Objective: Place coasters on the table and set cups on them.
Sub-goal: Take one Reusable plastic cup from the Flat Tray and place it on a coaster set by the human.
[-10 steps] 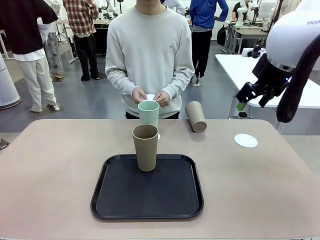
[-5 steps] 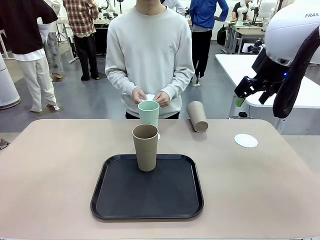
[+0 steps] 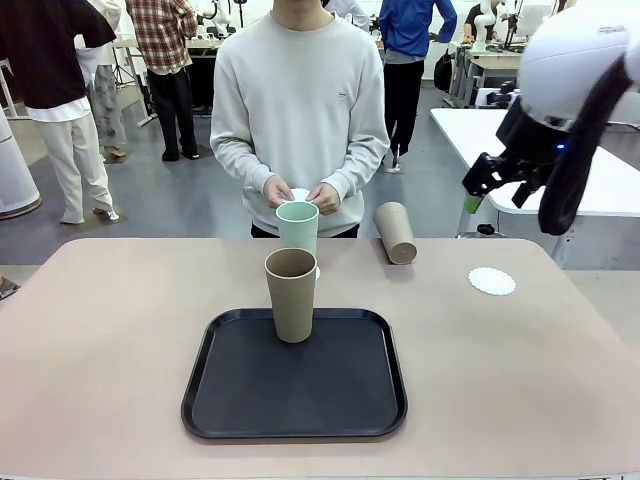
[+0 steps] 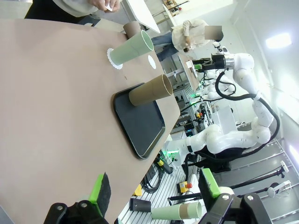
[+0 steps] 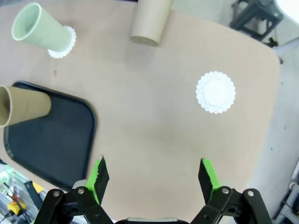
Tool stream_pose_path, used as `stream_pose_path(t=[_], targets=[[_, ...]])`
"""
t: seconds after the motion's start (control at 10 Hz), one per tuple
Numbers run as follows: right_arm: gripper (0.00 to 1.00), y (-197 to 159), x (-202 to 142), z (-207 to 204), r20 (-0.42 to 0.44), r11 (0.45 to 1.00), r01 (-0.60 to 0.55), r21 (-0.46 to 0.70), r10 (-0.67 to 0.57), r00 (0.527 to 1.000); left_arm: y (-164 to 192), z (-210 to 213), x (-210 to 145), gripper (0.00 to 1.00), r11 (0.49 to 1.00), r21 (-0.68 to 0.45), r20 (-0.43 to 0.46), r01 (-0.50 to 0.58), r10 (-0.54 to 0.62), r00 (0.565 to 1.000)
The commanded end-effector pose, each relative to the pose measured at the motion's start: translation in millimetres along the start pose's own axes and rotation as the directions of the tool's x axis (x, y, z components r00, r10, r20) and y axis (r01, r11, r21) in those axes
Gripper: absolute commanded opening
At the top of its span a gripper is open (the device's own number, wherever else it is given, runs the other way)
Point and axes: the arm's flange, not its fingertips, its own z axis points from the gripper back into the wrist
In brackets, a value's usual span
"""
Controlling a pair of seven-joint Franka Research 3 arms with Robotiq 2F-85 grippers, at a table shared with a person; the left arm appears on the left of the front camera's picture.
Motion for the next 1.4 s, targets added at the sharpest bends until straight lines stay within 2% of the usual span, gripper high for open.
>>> stream_pose_path(t=[0.0, 0.1, 0.2, 0.4, 0.6, 0.8, 0.9, 1.2, 1.3], targets=[[1.00, 28.3, 66.6, -32.2, -0.095, 0.995, 0.042, -0.090, -0.050, 0.994, -2.1, 2.0, -0.7, 1.00, 1.000, -0.002, -0.002, 0.002, -0.002, 1.000], [1.00, 40.2, 95.3, -54.7, -0.118, 0.997, 0.046, -0.066, -0.053, 0.992, -2.1, 2.0, -0.7, 1.00, 1.000, -0.002, -0.002, 0.002, -0.002, 1.000], [1.00, 47.2, 122.3, -77.8, -0.103, 0.995, 0.071, -0.072, -0.078, 0.992, -2.1, 2.0, -0.7, 1.00, 1.000, -0.002, -0.002, 0.002, -0.002, 1.000], [1.00, 50.5, 178.7, -116.4, -0.046, 0.978, 0.186, -0.092, -0.191, 0.981, -2.1, 2.0, -0.7, 1.00, 1.000, -0.002, -0.002, 0.002, -0.002, 1.000], [1.00, 45.3, 214.8, -134.5, 0.020, 0.955, 0.274, -0.110, -0.274, 0.962, -2.1, 2.0, -0.7, 1.00, 1.000, -0.002, -0.002, 0.002, -0.002, 1.000], [1.00, 37.5, 228.3, -137.8, 0.015, 0.950, 0.290, -0.115, -0.290, 0.957, -2.1, 2.0, -0.7, 1.00, 1.000, -0.002, -0.002, 0.002, -0.002, 1.000], [1.00, 36.7, 206.8, -138.3, 0.003, 0.965, 0.254, -0.064, -0.255, 0.967, -2.1, 2.0, -0.7, 1.00, 1.000, -0.002, -0.002, 0.002, -0.002, 1.000], [1.00, 36.7, 206.8, -138.3, 0.003, 0.965, 0.254, -0.064, -0.255, 0.967, -2.1, 2.0, -0.7, 1.00, 1.000, -0.002, -0.002, 0.002, -0.002, 1.000], [1.00, 37.0, 216.6, -139.0, 0.013, 0.963, 0.264, -0.064, -0.263, 0.965, -2.1, 2.0, -0.7, 1.00, 1.000, -0.002, -0.002, 0.002, -0.002, 1.000]])
